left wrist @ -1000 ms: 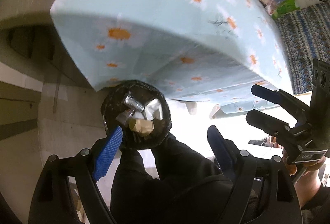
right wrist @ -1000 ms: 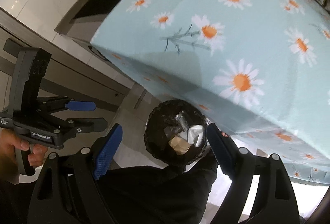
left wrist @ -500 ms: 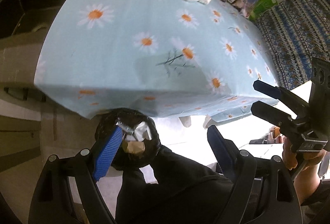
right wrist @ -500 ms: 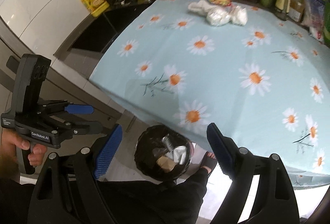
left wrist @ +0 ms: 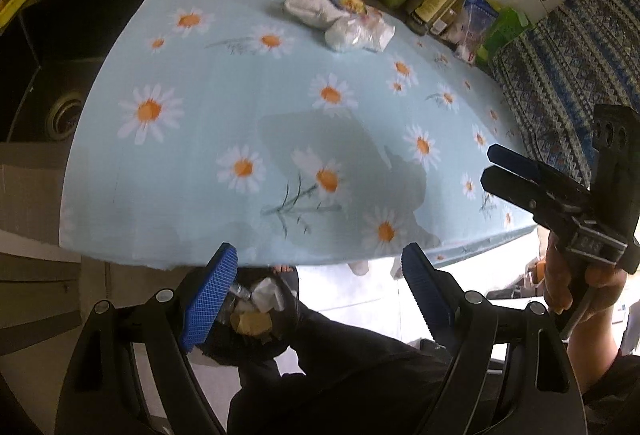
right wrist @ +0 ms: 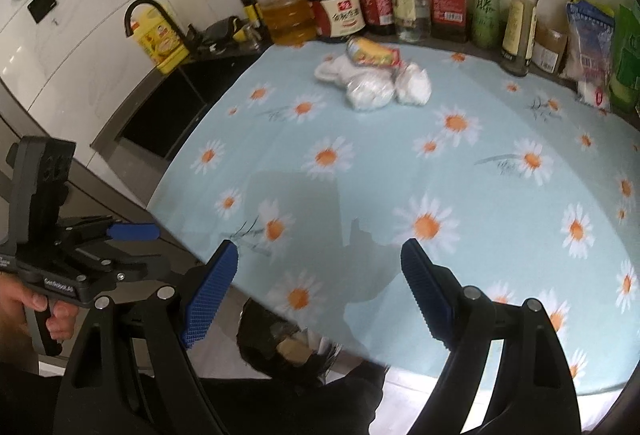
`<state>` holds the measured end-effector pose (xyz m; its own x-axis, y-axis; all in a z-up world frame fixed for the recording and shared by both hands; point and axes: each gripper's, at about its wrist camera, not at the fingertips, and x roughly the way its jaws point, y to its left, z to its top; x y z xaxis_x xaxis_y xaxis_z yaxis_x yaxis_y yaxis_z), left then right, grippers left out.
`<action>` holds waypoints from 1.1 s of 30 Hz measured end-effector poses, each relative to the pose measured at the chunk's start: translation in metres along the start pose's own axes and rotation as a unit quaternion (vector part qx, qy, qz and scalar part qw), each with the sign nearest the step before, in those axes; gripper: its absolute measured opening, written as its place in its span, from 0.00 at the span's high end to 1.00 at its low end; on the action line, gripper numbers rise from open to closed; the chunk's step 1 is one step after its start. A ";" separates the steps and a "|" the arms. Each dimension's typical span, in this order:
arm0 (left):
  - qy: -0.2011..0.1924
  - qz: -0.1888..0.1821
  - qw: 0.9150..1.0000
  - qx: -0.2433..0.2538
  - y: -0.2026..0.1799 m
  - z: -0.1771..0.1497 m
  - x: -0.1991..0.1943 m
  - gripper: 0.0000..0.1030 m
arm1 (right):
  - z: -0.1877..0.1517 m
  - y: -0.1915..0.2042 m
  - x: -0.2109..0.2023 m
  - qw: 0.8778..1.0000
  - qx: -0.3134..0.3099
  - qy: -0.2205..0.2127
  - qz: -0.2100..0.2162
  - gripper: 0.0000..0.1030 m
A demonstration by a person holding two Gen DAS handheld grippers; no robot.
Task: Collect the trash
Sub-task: 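Raise both open tools from the bin back over the tablecloth, then lower the right tool onto a crumpled clear plastic bag and close on it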
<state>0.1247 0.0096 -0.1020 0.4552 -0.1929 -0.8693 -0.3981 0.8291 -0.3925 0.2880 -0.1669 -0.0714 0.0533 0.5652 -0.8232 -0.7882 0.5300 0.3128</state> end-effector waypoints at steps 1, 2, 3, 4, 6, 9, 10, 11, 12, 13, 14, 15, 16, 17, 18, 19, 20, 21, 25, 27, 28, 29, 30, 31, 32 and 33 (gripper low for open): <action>-0.002 0.001 1.000 -0.001 -0.001 0.003 0.000 0.21 | 0.006 -0.006 0.001 1.000 0.000 -0.002 0.001 0.19; -0.005 0.003 1.000 -0.003 -0.003 0.007 0.001 0.21 | 0.011 -0.011 0.002 1.000 0.000 -0.003 0.001 0.19; -0.008 0.005 1.000 -0.005 -0.005 0.011 0.001 0.21 | 0.015 -0.014 0.002 1.000 0.000 -0.004 0.001 0.19; -0.012 0.008 1.000 -0.007 -0.007 0.015 0.001 0.21 | 0.020 -0.018 0.004 1.000 -0.001 -0.004 0.002 0.20; -0.018 0.011 1.000 -0.011 -0.009 0.020 0.001 0.21 | 0.030 -0.026 0.006 1.000 -0.006 -0.006 0.005 0.20; -0.027 0.017 0.999 -0.016 -0.015 0.030 0.002 0.20 | 0.046 -0.038 0.012 1.000 -0.014 -0.005 0.005 0.20; -0.029 0.018 0.999 -0.017 -0.018 0.034 0.003 0.21 | 0.052 -0.043 0.015 1.000 -0.014 -0.004 0.004 0.20; -0.030 0.021 0.999 -0.016 -0.020 0.037 0.004 0.21 | 0.056 -0.046 0.017 1.000 -0.013 -0.004 0.003 0.20; -0.033 0.025 0.999 -0.016 -0.023 0.040 0.004 0.20 | 0.060 -0.050 0.019 1.000 -0.010 -0.005 0.004 0.20; -0.035 0.027 0.999 -0.017 -0.025 0.042 0.004 0.20 | 0.065 -0.054 0.021 1.000 -0.008 -0.004 0.008 0.20; -0.038 0.029 0.999 -0.021 -0.026 0.046 0.005 0.20 | 0.071 -0.059 0.024 1.000 -0.004 -0.001 0.014 0.20; -0.040 0.031 0.998 -0.025 -0.028 0.048 0.005 0.20 | 0.076 -0.063 0.026 1.000 -0.002 0.001 0.019 0.20; -0.041 0.032 0.998 -0.026 -0.029 0.050 0.005 0.20 | 0.082 -0.067 0.028 1.000 -0.002 0.002 0.025 0.20; -0.043 0.036 0.998 -0.028 -0.031 0.053 0.006 0.20 | 0.086 -0.069 0.031 1.000 -0.005 0.002 0.025 0.20; -0.045 0.038 0.998 -0.032 -0.032 0.055 0.006 0.20 | 0.089 -0.071 0.032 1.000 -0.008 0.001 0.024 0.20; -0.047 0.040 0.997 -0.036 -0.032 0.057 0.007 0.20 | 0.094 -0.074 0.036 1.000 -0.015 0.003 0.023 0.20; -0.047 0.043 0.997 -0.039 -0.033 0.060 0.008 0.21 | 0.097 -0.075 0.038 1.000 -0.019 0.004 0.024 0.21; -0.048 0.045 0.997 -0.041 -0.034 0.061 0.008 0.21 | 0.101 -0.077 0.041 0.999 -0.023 0.006 0.023 0.22; -0.052 0.055 0.996 -0.051 -0.036 0.070 0.011 0.21 | 0.117 -0.087 0.053 0.999 -0.032 0.007 0.023 0.23; -0.053 0.059 0.995 -0.054 -0.037 0.073 0.012 0.21 | 0.125 -0.093 0.060 0.999 -0.034 0.007 0.022 0.25; -0.053 0.062 0.995 -0.057 -0.038 0.075 0.013 0.21 | 0.129 -0.096 0.063 0.999 -0.032 0.008 0.023 0.27; -0.054 0.062 0.995 -0.059 -0.038 0.076 0.013 0.20 | 0.134 -0.100 0.069 0.999 -0.032 0.009 0.025 0.29; -0.054 0.064 0.995 -0.061 -0.039 0.078 0.014 0.20 | 0.138 -0.103 0.073 0.999 -0.030 0.011 0.021 0.33; -0.055 0.065 0.994 -0.063 -0.040 0.079 0.015 0.20 | 0.140 -0.106 0.077 0.999 -0.025 0.013 0.020 0.34; -0.055 0.066 0.994 -0.064 -0.040 0.080 0.016 0.20 | 0.143 -0.109 0.081 0.999 -0.023 0.014 0.024 0.34; -0.055 0.067 0.994 -0.066 -0.040 0.081 0.018 0.20 | 0.145 -0.111 0.084 0.999 -0.023 0.016 0.025 0.34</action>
<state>0.2136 0.0153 -0.0771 0.4729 -0.0205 -0.8809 -0.5589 0.7659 -0.3179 0.4688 -0.0860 -0.1065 -0.0060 0.5701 -0.8215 -0.8172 0.4708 0.3326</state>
